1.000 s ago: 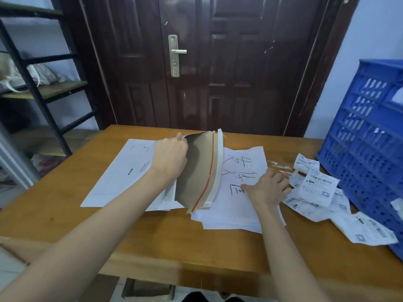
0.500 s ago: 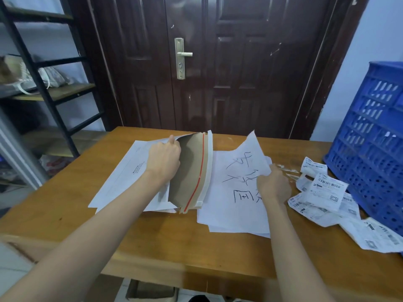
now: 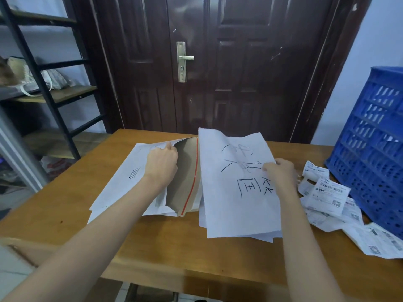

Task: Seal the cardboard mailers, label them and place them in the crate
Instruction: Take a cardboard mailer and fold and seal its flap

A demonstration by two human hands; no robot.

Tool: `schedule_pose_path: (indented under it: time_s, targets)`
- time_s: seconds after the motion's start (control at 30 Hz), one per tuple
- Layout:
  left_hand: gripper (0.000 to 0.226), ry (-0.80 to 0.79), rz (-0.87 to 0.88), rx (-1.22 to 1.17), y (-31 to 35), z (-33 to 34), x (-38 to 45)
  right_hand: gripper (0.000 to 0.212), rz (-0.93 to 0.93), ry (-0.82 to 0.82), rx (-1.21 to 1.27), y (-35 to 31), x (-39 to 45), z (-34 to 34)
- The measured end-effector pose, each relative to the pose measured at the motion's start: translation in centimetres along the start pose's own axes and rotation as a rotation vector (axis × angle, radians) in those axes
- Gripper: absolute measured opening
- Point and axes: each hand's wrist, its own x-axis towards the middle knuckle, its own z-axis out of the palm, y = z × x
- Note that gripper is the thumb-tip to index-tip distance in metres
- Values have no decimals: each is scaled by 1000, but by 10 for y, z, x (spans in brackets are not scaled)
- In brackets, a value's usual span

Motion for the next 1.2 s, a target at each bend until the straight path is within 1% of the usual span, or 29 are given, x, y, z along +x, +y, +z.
schedule_pose_path:
  time_s: [0.1, 0.23, 0.37, 0.53, 0.7, 0.8, 0.97, 1.1, 1.2]
  targets:
    - [34, -10, 17, -32, 4, -4, 0, 16, -2, -78, -123, -7, -3, 9]
    - [29, -25, 37, -14, 6, -7, -3, 15, -9, -131, -254, -22, -6, 13]
    - [29, -30, 43, -13, 8, -4, -6, 9, -58, -107, -279, -41, -4, 13]
    - [30, -37, 49, -24, 9, -5, -8, 14, -159, -61, -252, -55, -11, 15]
    - [31, -31, 44, -46, 10, -3, -9, 18, -223, 4, -291, -63, -19, 19]
    - [30, -33, 47, -55, 10, -4, -11, 23, -225, 25, -321, -65, -18, 23]
    - [27, -30, 61, -70, 13, -7, -13, 9, -193, 2, -317, -72, -17, 26]
    - [25, -14, 80, -51, 18, -10, -15, 21, -208, 9, -291, -70, -16, 34]
    - [25, -8, 92, -55, 22, -16, -17, 8, -241, 35, -282, -65, -20, 37]
